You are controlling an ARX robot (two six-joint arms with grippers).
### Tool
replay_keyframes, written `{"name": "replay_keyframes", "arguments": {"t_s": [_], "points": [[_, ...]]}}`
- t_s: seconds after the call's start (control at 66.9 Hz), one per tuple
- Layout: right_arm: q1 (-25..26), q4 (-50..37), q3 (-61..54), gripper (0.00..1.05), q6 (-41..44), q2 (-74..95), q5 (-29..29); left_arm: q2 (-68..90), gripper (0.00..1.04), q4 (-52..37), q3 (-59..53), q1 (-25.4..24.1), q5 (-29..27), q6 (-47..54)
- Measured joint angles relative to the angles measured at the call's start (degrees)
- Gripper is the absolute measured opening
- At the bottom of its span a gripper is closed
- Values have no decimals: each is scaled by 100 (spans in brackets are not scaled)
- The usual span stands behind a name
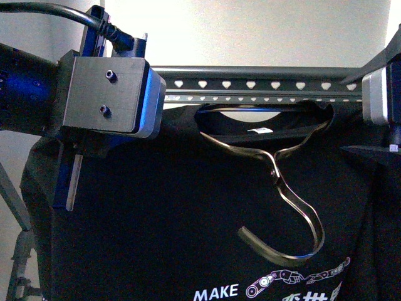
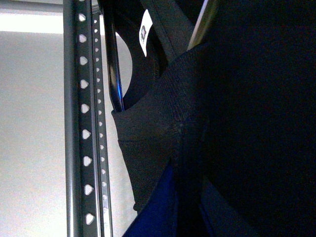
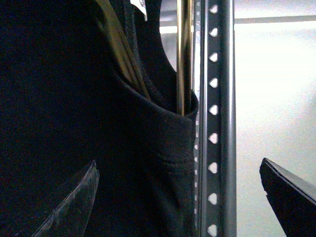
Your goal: Hang clothes on hanger
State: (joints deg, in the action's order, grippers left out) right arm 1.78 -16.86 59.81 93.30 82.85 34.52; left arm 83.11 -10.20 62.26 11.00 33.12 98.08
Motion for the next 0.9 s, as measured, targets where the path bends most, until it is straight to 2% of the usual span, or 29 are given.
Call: {"name": "replay_keyframes", "arguments": {"t_s": [0.359, 0.463, 0.538, 0.897], "points": [[-26, 389, 122, 36, 162, 157, -11, 0, 5, 0, 0, 2, 7, 42], [2, 494, 122, 13, 79, 111, 114, 0, 5, 0, -2, 2, 7, 103], [55, 560, 122, 6, 109, 83, 168, 0, 5, 0, -2, 2, 4, 120], [352, 496, 120, 5, -85, 72, 407, -17, 52, -48, 0, 4, 46, 118]]}}
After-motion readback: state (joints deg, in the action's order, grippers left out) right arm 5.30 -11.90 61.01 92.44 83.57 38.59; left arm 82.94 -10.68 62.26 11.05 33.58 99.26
